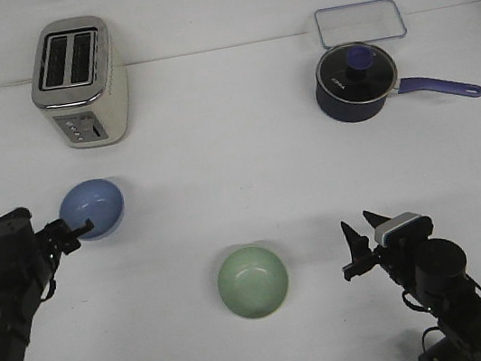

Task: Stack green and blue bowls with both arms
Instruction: 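Reach the left gripper to the light blue bowl and grasp its rim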

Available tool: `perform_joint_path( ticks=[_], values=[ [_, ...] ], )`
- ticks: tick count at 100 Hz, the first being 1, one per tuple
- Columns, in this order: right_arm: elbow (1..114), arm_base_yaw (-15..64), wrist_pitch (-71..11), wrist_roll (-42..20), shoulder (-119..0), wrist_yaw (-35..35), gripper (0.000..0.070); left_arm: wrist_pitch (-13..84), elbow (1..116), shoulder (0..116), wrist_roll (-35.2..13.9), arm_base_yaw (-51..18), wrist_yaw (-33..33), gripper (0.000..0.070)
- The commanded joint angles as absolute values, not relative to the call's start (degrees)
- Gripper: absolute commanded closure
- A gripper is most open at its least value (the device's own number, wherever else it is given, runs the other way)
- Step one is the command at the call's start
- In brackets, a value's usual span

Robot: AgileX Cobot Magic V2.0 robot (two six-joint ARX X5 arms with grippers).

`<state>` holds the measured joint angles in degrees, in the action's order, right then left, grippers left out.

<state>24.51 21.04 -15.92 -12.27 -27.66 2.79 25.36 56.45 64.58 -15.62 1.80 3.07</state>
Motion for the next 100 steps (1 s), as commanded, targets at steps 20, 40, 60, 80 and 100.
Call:
perform_joint_path(
  ticks=[20,40,60,80,100],
  values=[
    [25.0,21.3,-15.5,-13.7,-24.3,2.8,0.0360,27.4,66.4,82.3,-12.2,4.1,1.2,0.0120],
    [25.0,21.4,-15.9,-13.7,-24.3,2.8,0.0360,29.0,71.4,92.7,-10.7,6.0,0.9,0.0120],
    [25.0,21.3,-16.0,-13.8,-24.3,2.8,0.0360,27.2,72.1,98.5,-10.7,6.8,-0.8,0.0237],
    [25.0,21.4,-16.3,-14.2,-24.3,2.8,0.0360,27.2,72.2,98.9,-9.8,6.8,-1.6,0.0688],
    [25.1,21.3,-16.4,-14.2,-24.3,2.8,0.0360,30.4,73.7,94.6,-8.9,6.4,-8.8,0.0688]
  ],
)
